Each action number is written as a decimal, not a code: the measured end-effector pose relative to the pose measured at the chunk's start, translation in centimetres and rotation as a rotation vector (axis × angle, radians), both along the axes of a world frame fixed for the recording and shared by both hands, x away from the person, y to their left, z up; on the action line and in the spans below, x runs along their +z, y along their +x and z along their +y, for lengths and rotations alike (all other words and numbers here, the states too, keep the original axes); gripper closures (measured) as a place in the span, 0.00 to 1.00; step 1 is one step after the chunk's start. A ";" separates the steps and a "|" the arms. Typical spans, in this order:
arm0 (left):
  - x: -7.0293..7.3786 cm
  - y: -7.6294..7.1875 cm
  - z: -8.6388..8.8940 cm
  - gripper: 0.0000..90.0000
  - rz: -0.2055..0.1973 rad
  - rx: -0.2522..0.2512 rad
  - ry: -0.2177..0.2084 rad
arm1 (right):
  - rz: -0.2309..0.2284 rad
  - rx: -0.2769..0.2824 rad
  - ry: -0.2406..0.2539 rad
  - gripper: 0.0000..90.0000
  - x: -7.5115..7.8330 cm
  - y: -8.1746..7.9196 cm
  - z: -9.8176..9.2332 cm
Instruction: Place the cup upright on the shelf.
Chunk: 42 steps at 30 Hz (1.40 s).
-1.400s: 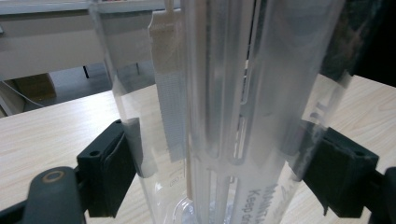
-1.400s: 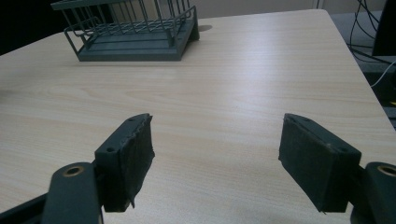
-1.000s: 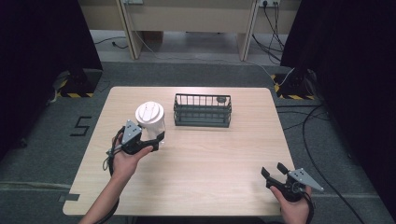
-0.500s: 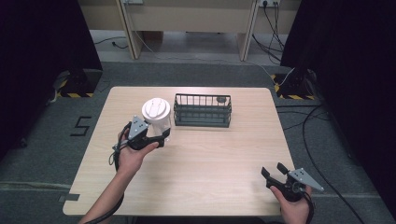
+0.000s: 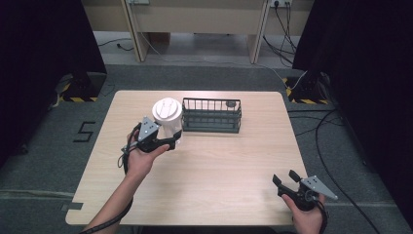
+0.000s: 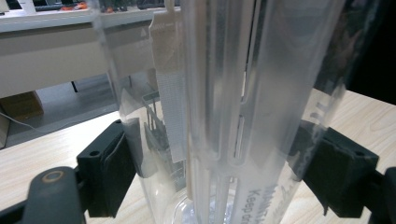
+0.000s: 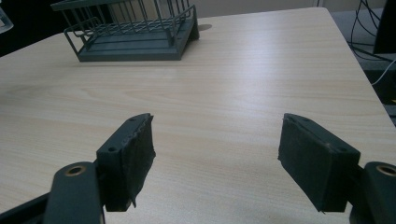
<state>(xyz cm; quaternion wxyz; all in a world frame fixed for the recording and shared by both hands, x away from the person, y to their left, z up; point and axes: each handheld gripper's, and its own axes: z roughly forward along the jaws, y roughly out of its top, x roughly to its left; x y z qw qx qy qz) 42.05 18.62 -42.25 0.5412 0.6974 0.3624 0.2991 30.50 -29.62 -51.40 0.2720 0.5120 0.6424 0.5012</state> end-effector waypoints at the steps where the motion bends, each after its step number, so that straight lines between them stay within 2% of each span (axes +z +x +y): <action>1: 0.0 0.0 -0.1 0.20 0.000 -0.001 0.000 | 0.000 0.000 -0.001 0.30 0.0 0.0 0.0; 13: 0.2 0.7 -0.8 0.20 0.007 -0.010 0.001 | -0.001 0.001 -0.005 0.30 0.0 0.0 0.0; 19: 1.0 1.4 -1.2 0.20 -0.001 -0.010 -0.009 | -0.001 -0.002 0.000 0.30 0.0 0.0 0.0; 42: 1.6 3.0 -3.2 0.20 -0.006 -0.025 0.001 | -0.005 -0.002 -0.001 0.30 0.0 0.0 -0.1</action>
